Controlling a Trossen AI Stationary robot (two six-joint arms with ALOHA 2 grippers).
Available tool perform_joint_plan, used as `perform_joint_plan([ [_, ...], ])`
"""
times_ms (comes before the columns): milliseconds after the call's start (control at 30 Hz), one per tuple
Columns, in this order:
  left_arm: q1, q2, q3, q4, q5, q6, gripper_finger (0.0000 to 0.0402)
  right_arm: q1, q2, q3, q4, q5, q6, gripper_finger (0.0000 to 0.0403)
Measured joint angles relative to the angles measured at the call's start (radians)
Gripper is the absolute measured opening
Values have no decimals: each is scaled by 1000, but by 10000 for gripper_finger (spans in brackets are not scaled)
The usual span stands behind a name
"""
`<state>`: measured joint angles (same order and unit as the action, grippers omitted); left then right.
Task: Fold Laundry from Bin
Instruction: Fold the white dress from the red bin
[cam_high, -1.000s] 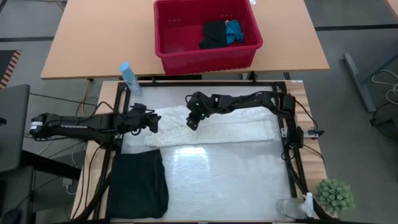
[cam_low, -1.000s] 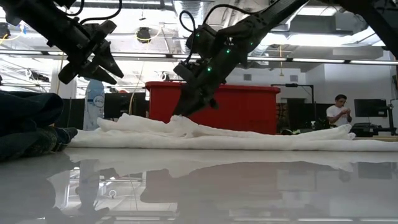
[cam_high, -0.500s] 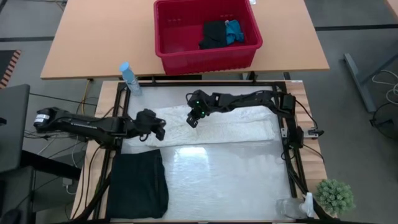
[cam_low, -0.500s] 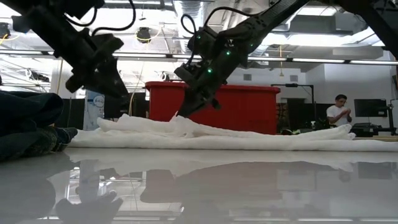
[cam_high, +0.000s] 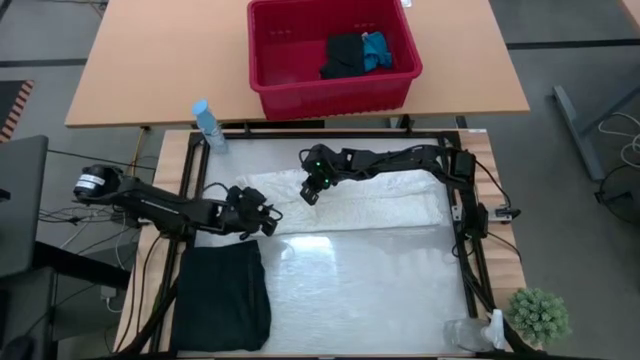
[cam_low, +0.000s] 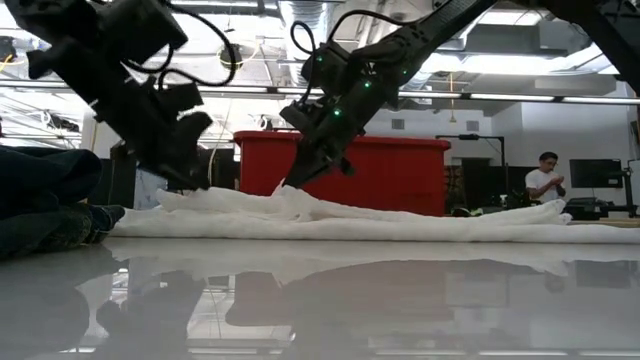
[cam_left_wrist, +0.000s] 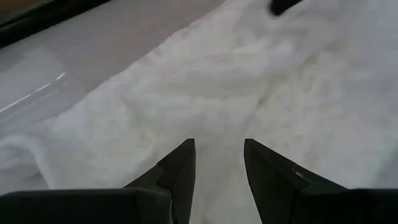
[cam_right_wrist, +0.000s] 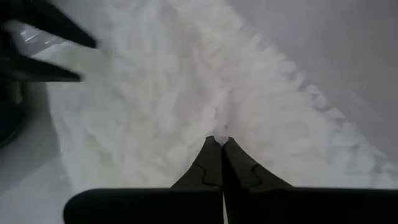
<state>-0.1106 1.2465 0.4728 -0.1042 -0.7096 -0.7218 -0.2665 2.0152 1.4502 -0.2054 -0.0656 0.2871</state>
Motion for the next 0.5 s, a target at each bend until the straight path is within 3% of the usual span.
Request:
perform_joint_plan([
  [500,-1,224,1,12,71,-104,128,3,-2,0,-4,12,-6,16],
])
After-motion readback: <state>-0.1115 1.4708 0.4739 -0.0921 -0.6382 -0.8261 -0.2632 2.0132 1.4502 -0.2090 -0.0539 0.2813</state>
